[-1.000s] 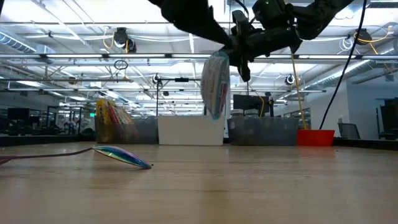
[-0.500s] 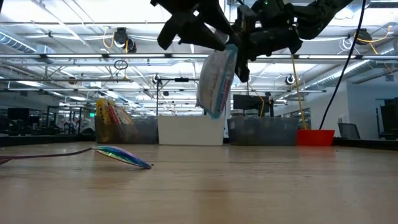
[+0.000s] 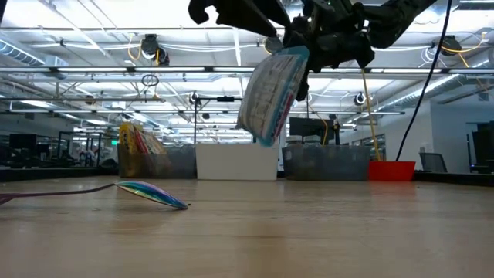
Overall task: Pick & Place Food Item
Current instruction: Put the blue noodle pack into the left black bin
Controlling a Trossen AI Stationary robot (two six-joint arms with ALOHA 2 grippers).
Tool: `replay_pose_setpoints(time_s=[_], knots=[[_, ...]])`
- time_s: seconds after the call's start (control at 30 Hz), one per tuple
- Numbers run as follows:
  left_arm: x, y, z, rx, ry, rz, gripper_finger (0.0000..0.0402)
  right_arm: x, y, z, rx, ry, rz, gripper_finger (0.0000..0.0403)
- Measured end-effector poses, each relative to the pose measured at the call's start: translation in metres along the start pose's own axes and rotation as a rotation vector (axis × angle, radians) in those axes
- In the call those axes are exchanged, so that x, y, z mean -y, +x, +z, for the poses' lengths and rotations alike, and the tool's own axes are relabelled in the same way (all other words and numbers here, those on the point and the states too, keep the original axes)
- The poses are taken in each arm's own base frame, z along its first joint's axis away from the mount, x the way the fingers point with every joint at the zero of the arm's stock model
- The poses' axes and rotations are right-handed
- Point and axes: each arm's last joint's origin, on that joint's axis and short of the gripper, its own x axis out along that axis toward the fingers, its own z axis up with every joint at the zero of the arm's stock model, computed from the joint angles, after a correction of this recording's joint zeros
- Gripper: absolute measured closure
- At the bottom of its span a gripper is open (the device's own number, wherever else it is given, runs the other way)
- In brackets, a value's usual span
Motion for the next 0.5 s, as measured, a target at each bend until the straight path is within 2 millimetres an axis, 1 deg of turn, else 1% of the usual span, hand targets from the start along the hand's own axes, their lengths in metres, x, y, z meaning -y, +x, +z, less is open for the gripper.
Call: replay_pose_setpoints(time_s=[0.27,0.5], knots=[[0.0065,0.0082,-0.0006,0.004,0.038,-0.054,0.0158,-0.004,0.0018,-0.003,-0.056,-0.036,0.127,0.0403],[0.0048,0.0087,0.0002,0.018,0.048,-0.039,0.0158,-0.0034,0.0017,-0.0042,-0.067,-0.027,0.122,0.0403]])
